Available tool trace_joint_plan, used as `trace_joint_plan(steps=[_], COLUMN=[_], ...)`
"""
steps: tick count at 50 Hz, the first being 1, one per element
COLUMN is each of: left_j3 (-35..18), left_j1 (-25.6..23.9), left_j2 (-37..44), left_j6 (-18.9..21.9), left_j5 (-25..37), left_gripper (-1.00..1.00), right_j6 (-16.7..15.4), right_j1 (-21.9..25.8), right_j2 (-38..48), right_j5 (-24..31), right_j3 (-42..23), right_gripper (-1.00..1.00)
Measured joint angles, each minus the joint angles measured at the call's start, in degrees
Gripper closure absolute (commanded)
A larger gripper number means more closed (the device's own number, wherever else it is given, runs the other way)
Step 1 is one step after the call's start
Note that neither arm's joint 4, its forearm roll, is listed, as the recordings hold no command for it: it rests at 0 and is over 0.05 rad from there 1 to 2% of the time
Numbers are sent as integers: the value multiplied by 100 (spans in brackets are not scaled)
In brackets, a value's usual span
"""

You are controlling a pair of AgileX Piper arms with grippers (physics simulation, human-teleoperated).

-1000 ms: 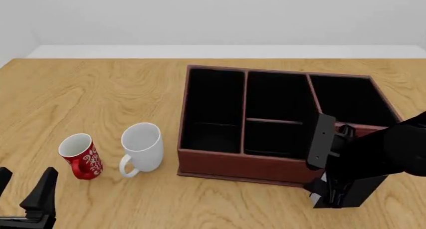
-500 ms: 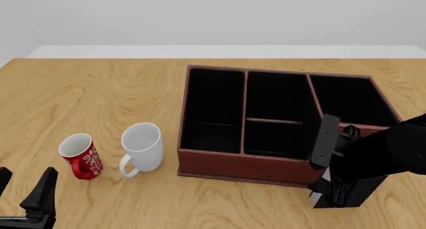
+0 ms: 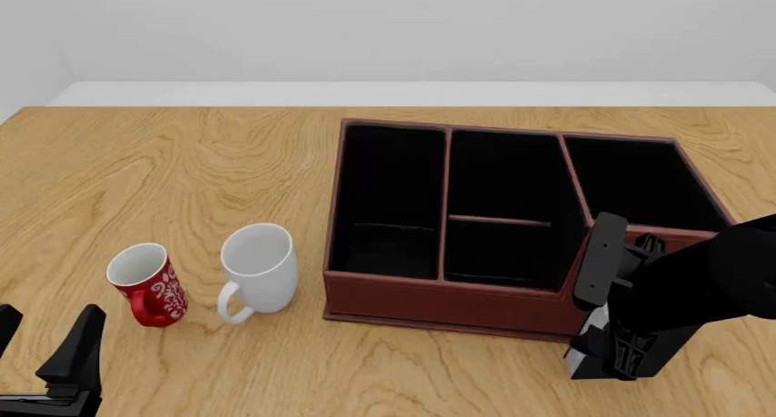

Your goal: Pick up the book and place it in the right compartment of the caddy.

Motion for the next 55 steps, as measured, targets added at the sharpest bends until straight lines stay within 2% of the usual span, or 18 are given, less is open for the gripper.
trace_joint_plan(steps=[33,55], left_j3=[0,0], left_j1=[0,0], left_j2=[0,0], left_j6=[-1,0], left_j5=[0,0], left_gripper=[-100,-100], right_j6=[-132,-346], right_j1=[-282,-620], right_j2=[10,26], right_j5=[27,0], right_j3=[70,160], right_gripper=[-100,-100])
